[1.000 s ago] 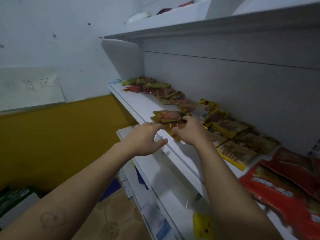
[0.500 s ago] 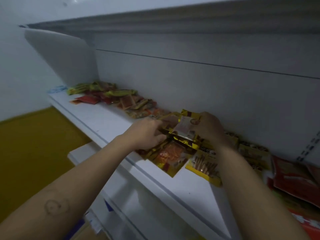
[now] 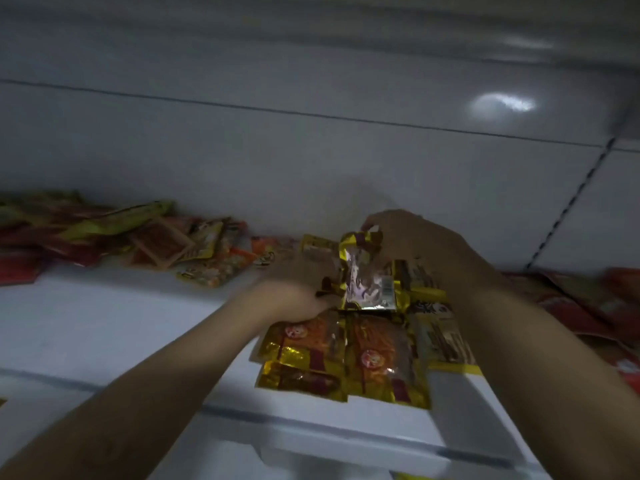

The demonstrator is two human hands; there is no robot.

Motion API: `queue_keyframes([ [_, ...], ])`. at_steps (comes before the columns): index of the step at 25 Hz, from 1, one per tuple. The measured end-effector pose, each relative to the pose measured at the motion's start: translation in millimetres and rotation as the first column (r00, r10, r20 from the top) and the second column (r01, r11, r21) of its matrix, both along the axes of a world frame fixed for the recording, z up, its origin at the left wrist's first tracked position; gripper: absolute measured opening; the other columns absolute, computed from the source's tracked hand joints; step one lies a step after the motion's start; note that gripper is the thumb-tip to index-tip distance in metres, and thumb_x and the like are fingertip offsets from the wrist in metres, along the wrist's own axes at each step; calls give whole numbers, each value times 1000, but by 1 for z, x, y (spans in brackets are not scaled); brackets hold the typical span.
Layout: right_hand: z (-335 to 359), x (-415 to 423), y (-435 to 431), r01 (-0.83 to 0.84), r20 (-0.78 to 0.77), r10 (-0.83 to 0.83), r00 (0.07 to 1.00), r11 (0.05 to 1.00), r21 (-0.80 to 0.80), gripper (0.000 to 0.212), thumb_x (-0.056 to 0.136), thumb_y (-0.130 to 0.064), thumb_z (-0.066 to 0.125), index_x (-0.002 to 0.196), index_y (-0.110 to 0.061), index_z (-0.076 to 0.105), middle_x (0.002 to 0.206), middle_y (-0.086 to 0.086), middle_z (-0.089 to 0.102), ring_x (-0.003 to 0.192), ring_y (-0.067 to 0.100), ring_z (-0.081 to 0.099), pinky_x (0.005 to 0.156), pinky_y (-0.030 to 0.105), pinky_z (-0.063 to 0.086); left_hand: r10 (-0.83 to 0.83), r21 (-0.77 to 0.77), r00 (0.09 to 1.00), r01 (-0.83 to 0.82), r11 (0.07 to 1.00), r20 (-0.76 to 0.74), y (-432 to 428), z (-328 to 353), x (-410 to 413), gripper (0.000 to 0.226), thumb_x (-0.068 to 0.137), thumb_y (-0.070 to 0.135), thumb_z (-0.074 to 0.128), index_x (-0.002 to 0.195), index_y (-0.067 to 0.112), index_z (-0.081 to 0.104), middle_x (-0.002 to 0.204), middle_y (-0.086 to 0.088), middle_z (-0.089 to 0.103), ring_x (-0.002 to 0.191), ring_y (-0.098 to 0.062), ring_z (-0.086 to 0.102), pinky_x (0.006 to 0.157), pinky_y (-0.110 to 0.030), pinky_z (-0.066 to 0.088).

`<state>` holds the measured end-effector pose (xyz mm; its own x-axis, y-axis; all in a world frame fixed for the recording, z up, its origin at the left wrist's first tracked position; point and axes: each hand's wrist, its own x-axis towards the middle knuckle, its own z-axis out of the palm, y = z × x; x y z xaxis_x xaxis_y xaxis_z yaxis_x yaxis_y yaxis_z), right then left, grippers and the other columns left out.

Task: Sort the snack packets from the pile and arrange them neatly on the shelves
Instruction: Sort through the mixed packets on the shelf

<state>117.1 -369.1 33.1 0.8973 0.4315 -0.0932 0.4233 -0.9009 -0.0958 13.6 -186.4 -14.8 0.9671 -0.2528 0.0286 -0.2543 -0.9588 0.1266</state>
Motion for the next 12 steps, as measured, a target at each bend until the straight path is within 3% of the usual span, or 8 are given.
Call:
queue_keyframes([
  [2,2,-21,-1,-10,77,7,997,999,43,47,67,-35,86,106,-19,65,104,-1,59,107,25,57,82,34,45,-54,-38,998,54,998,12,6,-1,0,44,94,54,52,128,26,55,136,2,53,121,-21,51,97,-32,45],
  [4,7,-49,-5,-16,143,2,990,995,96,28,72,-29,82,93,-19,66,89,-3,58,94,23,59,66,30,40,-94,-72,994,98,993,53,12,0,-2,40,93,53,55,120,24,57,132,5,53,118,-20,51,95,-33,44],
  [7,10,-98,-5,16,188,-10,982,999,-31,28,86,-24,69,114,-29,67,108,-4,62,102,23,59,73,28,40,-125,-89,986,135,987,114,19,0,-11,48,88,58,58,123,27,52,128,3,56,113,-21,52,88,-31,44],
  [9,-2,-126,-8,-9,221,40,974,990,-138,35,91,-21,61,121,-40,64,101,-4,59,100,22,60,72,26,43,-160,-84,979,171,982,122,19,-1,-24,58,86,61,59,133,29,45,130,2,55,116,-22,51,83,-29,42],
  [11,-15,-149,-14,-25,149,49,988,987,-159,39,89,-31,60,125,-48,59,90,-6,50,89,18,55,69,27,44,-211,-85,975,216,973,74,15,-3,-37,60,85,66,55,134,33,44,129,5,55,118,-20,52,87,-30,44],
  [12,-22,-159,-19,-20,84,33,996,988,-151,43,87,-44,62,129,-49,54,94,-6,49,93,17,53,72,29,44,-236,-70,971,239,969,43,13,-5,-44,60,84,70,52,132,34,46,128,8,55,118,-18,53,92,-33,44],
])
